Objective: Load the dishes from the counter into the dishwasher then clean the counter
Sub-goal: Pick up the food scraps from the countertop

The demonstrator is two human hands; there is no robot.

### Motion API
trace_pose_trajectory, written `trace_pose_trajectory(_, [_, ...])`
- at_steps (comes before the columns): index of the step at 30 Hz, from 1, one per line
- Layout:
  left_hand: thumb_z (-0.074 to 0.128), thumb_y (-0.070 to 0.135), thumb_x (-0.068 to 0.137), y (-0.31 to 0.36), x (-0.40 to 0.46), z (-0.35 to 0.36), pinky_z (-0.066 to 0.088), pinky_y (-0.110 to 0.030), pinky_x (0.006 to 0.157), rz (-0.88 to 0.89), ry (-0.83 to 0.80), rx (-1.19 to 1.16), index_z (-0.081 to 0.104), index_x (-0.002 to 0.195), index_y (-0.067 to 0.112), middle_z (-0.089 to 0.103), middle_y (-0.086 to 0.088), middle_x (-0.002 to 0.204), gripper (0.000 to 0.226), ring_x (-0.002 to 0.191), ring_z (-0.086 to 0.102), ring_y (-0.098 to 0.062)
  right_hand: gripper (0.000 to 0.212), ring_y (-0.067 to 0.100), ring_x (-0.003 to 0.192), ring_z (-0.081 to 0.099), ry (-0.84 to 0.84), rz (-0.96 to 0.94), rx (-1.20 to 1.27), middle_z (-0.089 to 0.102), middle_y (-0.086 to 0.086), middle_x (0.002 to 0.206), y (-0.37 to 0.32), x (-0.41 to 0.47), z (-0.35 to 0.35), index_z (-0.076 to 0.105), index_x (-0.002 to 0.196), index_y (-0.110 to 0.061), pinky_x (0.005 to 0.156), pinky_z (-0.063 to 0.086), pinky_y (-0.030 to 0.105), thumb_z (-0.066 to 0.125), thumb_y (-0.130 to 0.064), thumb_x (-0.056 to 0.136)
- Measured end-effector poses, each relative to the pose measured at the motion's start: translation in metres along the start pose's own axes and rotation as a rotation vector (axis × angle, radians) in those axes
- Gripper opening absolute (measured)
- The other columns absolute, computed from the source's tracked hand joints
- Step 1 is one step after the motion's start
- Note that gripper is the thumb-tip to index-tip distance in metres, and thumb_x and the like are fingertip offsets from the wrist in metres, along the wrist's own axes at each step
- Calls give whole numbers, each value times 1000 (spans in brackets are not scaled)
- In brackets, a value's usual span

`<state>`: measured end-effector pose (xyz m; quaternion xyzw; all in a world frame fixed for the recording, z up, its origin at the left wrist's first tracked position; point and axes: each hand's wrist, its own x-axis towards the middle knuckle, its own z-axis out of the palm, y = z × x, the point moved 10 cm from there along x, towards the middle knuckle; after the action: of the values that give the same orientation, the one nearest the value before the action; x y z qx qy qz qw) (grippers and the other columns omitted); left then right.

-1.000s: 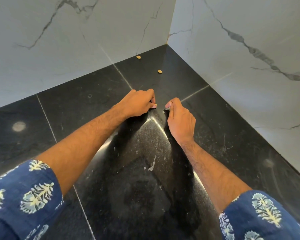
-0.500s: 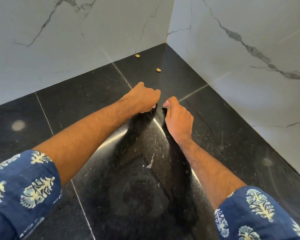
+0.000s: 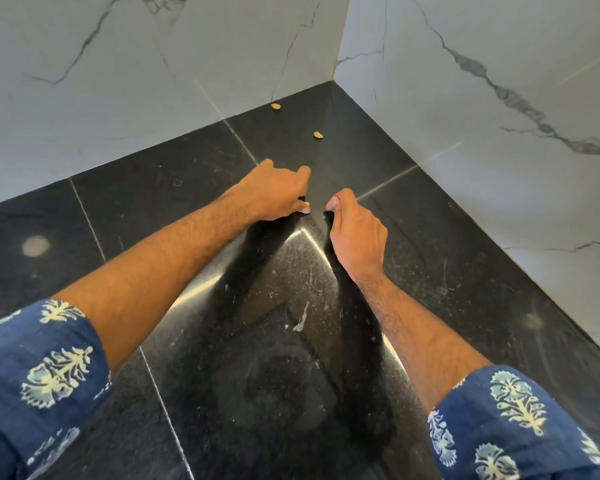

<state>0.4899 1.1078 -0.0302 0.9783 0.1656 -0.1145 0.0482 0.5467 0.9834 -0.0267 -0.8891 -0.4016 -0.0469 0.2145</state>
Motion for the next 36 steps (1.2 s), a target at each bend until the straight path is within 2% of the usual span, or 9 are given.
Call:
trace_pose_trajectory(6, [55,33,100,-2,-5,-7,38,-41,90,-27,90,-18,59,106,20,69,3,100,14,98,64,-22,17,19,58,57,-4,4,-1,61,-8,69,0,2,1,52,102,-27,56,45,34,36,-28,104])
trace_pose_trajectory(9, [49,27,98,1,-6,-9,44,-44,91,-27,65,-7,59,100,18,68,0,97,13,92,63,-24,17,18,59,58,-8,4,4,61,-9,70,0,2,3,52,102,-28,59,50,36,35,-27,104])
trace_pose_trajectory(14, [43,28,101,-2,-10,1,47,-41,73,-94,76,-123,48,103,13,62,-4,86,16,76,57,-25,17,18,58,57,-5,1,5,61,-9,70,0,2,2,53,103,-27,56,48,34,36,-27,105])
trace_pose_trajectory(18, [50,31,101,-2,-16,0,46,-37,74,-98,142,-237,50,113,16,57,6,86,20,82,58,-19,16,16,57,56,-8,-3,-6,59,-9,68,0,1,3,53,103,-28,56,45,33,37,-27,105])
trace_pose_trajectory(23, [67,49,89,3,-15,3,46,-37,79,-162,166,-294,55,108,19,66,3,101,37,94,61,-19,16,17,58,55,-17,-7,-10,57,-9,68,-2,0,1,53,102,-26,57,45,34,37,-26,104])
trace_pose_trajectory(27, [76,41,84,5,-13,-2,42,-33,75,-226,207,-307,63,96,24,70,5,104,25,97,63,-17,15,18,58,55,-24,4,9,57,-10,67,-1,0,1,52,101,-27,57,43,34,38,-24,103])
trace_pose_trajectory(30, [80,39,80,1,-9,3,48,-35,77,-275,132,-374,67,86,27,72,5,100,19,95,65,-17,16,17,58,55,-21,6,15,58,-10,68,0,0,1,52,100,-28,57,39,33,37,-23,103])
trace_pose_trajectory(33, [77,38,84,0,-4,10,45,-31,75,-231,-24,-434,74,84,22,68,9,79,16,79,62,-11,16,18,59,54,-26,6,14,59,-10,69,0,0,1,51,100,-28,57,36,32,37,-22,103])
trace_pose_trajectory(36, [64,40,94,6,-3,18,45,-35,72,-177,-150,-389,63,87,10,59,2,70,31,68,55,-16,16,18,59,53,-25,2,14,56,-11,69,0,0,0,52,101,-26,58,34,31,37,-22,103])
